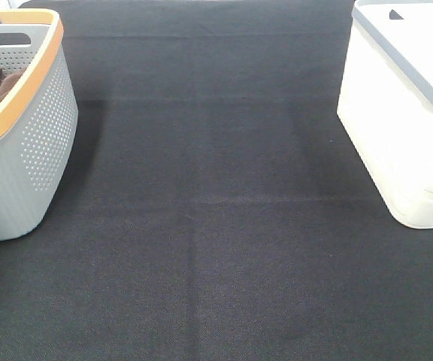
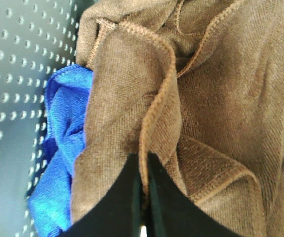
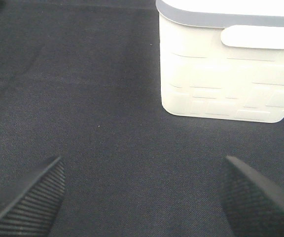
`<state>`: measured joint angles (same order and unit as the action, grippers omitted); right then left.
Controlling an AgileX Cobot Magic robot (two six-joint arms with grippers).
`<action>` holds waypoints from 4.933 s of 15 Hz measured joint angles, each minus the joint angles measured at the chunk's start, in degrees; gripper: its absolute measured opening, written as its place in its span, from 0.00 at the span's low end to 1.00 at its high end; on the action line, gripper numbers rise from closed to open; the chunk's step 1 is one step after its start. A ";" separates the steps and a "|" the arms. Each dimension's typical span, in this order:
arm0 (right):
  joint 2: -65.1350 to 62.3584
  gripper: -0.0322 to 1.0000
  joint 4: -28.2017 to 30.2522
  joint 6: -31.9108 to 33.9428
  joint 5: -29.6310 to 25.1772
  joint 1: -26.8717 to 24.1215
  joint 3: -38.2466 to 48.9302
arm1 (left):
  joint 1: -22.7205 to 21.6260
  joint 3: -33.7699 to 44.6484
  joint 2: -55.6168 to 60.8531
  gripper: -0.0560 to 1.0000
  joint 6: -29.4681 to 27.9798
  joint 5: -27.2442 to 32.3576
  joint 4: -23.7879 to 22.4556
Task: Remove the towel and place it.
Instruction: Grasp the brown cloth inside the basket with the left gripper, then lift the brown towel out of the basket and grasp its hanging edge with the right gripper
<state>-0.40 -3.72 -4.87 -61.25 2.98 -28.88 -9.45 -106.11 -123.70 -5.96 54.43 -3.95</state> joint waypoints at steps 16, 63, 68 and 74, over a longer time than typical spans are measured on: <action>0.00 0.80 -2.29 0.00 0.00 0.00 0.00 | 0.00 -0.06 34.66 0.05 10.43 -4.47 25.67; 72.25 0.72 -10.03 -6.59 40.51 35.70 -21.31 | 33.29 -0.06 40.16 0.05 30.42 -15.24 55.75; 72.25 0.73 -12.20 -4.76 43.49 35.70 -21.66 | 33.29 -0.06 40.16 0.05 30.42 -13.46 55.75; 72.25 0.73 -18.28 -12.26 43.26 35.70 -21.77 | 33.29 -0.06 40.16 0.05 30.60 -13.46 55.63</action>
<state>71.85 -22.00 -17.13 -17.99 38.67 -50.65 23.84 -106.17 -83.54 24.64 40.97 51.68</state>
